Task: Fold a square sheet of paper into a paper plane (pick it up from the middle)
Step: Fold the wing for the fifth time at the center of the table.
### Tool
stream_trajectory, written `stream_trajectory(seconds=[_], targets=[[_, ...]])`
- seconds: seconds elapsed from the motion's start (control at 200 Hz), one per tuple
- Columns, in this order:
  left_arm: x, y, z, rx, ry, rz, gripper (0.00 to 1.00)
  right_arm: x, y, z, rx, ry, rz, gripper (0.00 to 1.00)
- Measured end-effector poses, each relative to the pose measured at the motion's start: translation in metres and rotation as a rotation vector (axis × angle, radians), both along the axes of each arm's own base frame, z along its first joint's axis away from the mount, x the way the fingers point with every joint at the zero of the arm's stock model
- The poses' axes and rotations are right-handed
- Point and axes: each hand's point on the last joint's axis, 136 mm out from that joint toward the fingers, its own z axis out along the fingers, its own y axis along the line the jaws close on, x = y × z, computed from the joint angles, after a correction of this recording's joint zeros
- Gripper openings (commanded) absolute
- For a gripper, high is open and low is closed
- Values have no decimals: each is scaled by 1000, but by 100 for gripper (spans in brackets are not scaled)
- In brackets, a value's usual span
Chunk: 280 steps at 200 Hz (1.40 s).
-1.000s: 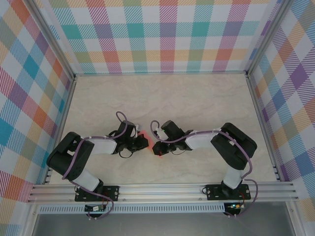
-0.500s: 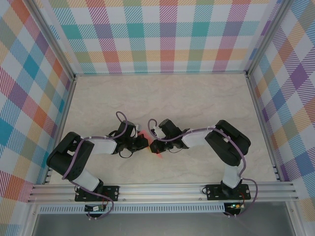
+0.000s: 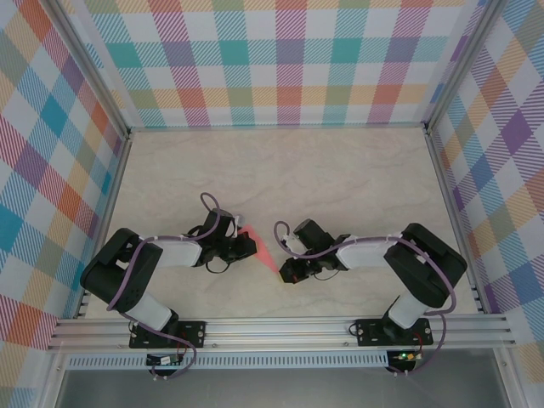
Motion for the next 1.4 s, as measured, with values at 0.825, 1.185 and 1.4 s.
stream_trajectory(seconds=[0.825,1.185,1.4], targets=[[-13,-7,3,-25,-16,-115,1,54,47,3,-12,-38,-68,0],[4,4,24,22,-117,-36,12,54,45,0,-19,-36,-70,0],[9,11,17,65,-115,6,11,53,45,0,-19,-31,-75,0]])
